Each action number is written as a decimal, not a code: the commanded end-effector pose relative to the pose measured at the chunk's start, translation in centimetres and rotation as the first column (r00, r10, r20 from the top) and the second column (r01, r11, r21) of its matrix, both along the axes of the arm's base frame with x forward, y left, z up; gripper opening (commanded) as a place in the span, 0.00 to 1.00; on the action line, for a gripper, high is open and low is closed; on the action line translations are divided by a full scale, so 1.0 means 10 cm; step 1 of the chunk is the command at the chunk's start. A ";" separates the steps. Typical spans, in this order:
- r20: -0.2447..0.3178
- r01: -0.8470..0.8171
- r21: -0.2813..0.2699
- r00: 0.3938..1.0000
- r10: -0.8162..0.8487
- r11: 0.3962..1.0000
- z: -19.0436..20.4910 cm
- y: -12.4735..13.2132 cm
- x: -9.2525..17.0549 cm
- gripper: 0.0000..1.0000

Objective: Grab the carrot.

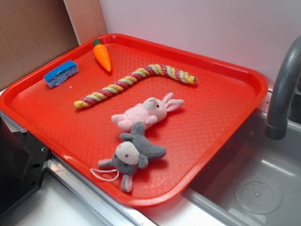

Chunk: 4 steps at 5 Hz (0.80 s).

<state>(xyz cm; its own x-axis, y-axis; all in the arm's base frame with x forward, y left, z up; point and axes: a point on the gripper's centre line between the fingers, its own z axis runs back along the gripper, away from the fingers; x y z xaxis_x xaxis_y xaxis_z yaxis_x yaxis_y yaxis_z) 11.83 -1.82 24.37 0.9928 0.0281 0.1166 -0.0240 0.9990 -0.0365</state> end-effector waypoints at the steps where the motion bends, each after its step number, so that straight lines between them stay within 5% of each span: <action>1: 0.000 0.000 0.000 1.000 0.000 1.000 0.00 0.00 0.00 1.00; 2: -0.017 -0.143 0.086 0.989 0.145 0.986 -0.50 0.50 0.20 1.00; 3: 0.024 -0.327 0.091 0.945 0.326 0.941 -0.68 0.93 0.35 1.00; 4: 0.092 -0.511 0.039 0.858 0.506 0.859 -0.95 1.32 0.72 1.00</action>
<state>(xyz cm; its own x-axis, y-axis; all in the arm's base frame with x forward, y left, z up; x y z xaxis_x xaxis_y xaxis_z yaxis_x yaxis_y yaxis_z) 19.22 10.42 13.06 0.8480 0.5109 0.1412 -0.5166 0.8562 0.0047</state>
